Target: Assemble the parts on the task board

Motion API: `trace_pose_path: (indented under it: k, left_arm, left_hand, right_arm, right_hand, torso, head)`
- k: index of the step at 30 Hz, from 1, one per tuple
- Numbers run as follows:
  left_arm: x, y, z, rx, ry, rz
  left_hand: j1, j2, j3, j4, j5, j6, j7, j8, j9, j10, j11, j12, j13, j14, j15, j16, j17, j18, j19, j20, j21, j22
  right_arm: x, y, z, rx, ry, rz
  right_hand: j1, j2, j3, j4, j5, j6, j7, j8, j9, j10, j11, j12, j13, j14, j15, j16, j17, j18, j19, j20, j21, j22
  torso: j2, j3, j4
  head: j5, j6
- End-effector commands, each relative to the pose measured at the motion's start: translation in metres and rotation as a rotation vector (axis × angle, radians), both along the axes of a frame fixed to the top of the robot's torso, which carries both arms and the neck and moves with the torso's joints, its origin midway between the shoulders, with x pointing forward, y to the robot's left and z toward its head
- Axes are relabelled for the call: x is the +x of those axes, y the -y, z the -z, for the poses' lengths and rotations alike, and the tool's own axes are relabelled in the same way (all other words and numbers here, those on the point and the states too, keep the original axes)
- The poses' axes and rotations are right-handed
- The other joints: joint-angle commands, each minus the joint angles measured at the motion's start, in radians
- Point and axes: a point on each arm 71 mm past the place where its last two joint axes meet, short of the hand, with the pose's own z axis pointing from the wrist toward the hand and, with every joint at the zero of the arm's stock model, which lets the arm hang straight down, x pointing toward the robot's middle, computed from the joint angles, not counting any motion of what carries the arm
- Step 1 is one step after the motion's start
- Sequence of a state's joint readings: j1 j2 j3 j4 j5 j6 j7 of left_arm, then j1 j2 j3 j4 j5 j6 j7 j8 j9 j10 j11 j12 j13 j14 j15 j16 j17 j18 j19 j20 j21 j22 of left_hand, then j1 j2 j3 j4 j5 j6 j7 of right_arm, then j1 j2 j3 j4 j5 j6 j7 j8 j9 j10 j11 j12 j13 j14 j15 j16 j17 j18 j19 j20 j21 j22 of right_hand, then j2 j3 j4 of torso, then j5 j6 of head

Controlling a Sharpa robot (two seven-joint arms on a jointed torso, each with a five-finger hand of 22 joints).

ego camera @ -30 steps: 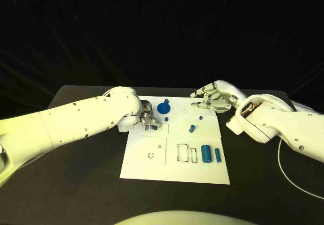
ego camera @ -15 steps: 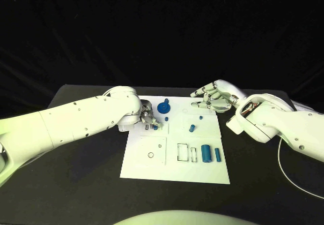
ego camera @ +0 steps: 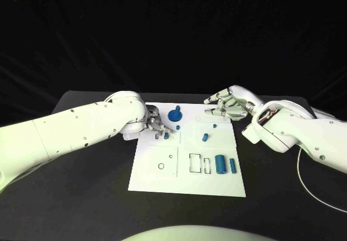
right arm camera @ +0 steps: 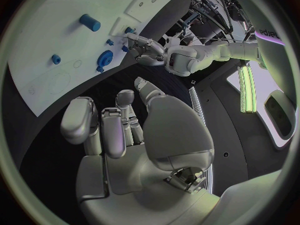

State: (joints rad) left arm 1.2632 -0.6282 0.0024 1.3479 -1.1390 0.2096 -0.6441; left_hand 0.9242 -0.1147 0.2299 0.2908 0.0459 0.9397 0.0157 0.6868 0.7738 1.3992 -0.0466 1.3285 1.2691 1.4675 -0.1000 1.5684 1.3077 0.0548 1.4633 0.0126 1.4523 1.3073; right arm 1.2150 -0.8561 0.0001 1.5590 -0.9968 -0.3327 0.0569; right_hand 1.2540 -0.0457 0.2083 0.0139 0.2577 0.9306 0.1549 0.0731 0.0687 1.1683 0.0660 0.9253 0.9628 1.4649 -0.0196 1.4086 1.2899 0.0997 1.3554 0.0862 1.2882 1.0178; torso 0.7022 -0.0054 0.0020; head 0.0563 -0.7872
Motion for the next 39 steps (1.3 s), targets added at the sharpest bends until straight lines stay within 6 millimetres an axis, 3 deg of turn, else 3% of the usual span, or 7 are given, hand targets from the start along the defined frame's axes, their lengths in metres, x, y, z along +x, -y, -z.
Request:
trace_pose_path:
  k: [1, 6, 10, 17, 23, 39]
  left_arm:
    - [0.001, 0.001, -0.01, -0.022, 0.027, -0.009]
    - [0.006, -0.004, -0.03, -0.037, 0.037, -0.01]
    - [0.019, -0.015, -0.05, -0.014, 0.041, -0.02]
    - [0.043, -0.028, -0.063, 0.011, 0.041, -0.066]
    - [0.061, -0.034, -0.056, 0.035, 0.022, -0.109]
    - [0.07, -0.036, -0.022, 0.057, -0.056, -0.096]
  left_hand:
    - [-0.006, 0.003, -0.007, -0.001, 0.002, 0.005, -0.002, 0.006, 0.001, 0.002, -0.005, -0.002, -0.002, 0.103, -0.005, 0.002, 0.263, -0.011, 0.013, -0.006, 0.0, 0.081]
    - [0.01, 0.012, -0.027, -0.003, 0.002, -0.007, 0.001, 0.0, 0.002, -0.013, -0.002, -0.021, -0.024, 0.103, -0.004, 0.002, 0.263, -0.008, 0.006, -0.005, -0.009, 0.069]
    - [0.066, 0.039, -0.052, -0.004, 0.003, -0.085, 0.039, -0.068, -0.035, -0.088, 0.026, -0.105, -0.115, 0.103, 0.022, 0.002, 0.263, 0.002, -0.02, 0.011, -0.044, 0.023]
    - [0.109, 0.055, -0.083, -0.002, 0.004, -0.105, 0.062, -0.12, -0.082, -0.103, 0.051, -0.114, -0.129, 0.103, 0.041, 0.002, 0.263, 0.005, -0.026, 0.034, -0.053, 0.014]
    - [0.135, 0.071, -0.099, -0.002, 0.004, -0.113, 0.072, -0.148, -0.112, -0.109, 0.06, -0.114, -0.132, 0.103, 0.05, 0.002, 0.263, 0.007, -0.029, 0.044, -0.058, 0.01]
    - [0.149, 0.09, -0.13, -0.002, 0.004, -0.058, 0.059, -0.13, -0.125, -0.085, 0.05, -0.084, -0.105, 0.103, 0.044, 0.002, 0.263, 0.0, -0.011, 0.043, -0.037, 0.042]
  right_arm:
    - [0.0, -0.001, 0.001, 0.0, -0.003, -0.009]
    - [0.0, -0.001, 0.001, 0.0, -0.005, -0.009]
    - [0.0, -0.001, 0.002, -0.001, -0.007, -0.007]
    - [0.001, -0.002, 0.003, -0.002, -0.009, -0.008]
    - [0.001, -0.003, 0.004, -0.001, -0.012, -0.011]
    - [0.001, -0.007, 0.006, 0.0, -0.017, -0.02]
  right_hand:
    - [-0.004, 0.002, -0.001, 0.004, 0.006, 0.008, 0.002, 0.006, 0.001, -0.005, -0.001, -0.005, -0.001, 0.05, 0.004, -0.006, -0.001, 0.006, -0.007, 0.0, -0.005, -0.001]
    - [-0.004, 0.002, -0.001, 0.004, 0.006, 0.008, 0.002, 0.006, 0.001, -0.005, -0.001, -0.005, -0.001, 0.05, 0.004, -0.006, -0.001, 0.006, -0.007, 0.0, -0.005, -0.001]
    - [-0.004, 0.002, -0.001, 0.004, 0.006, 0.008, 0.002, 0.006, 0.001, -0.005, -0.001, -0.005, -0.001, 0.05, 0.004, -0.006, -0.001, 0.006, -0.007, 0.0, -0.005, -0.001]
    - [-0.004, 0.002, -0.001, 0.004, 0.006, 0.008, 0.002, 0.006, 0.001, -0.005, -0.001, -0.005, -0.001, 0.05, 0.004, -0.006, -0.001, 0.006, -0.007, 0.0, -0.005, -0.001]
    - [-0.005, 0.002, -0.002, 0.005, 0.007, 0.008, 0.002, 0.006, 0.001, -0.005, -0.001, -0.005, -0.001, 0.05, 0.004, -0.006, 0.0, 0.006, -0.008, 0.0, -0.006, -0.001]
    - [-0.004, 0.005, -0.001, 0.005, 0.009, 0.008, 0.001, 0.005, 0.001, -0.005, -0.001, -0.004, -0.001, 0.05, 0.004, -0.006, 0.0, 0.006, -0.008, 0.0, -0.006, -0.002]
  torso:
    - [0.0, -0.0002, 0.0001]
    - [0.001, 0.0002, -0.0004]
    - [0.0, 0.0003, 0.0013]
    - [0.001, 0.0001, 0.0005]
    - [0.002, -0.0019, -0.0012]
    - [0.001, 0.0, -0.0006]
  head:
    - [0.0, 0.002]
    - [0.0, 0.005]
    - [-0.001, 0.007]
    - [0.005, 0.015]
    - [0.012, 0.018]
    - [0.014, 0.013]
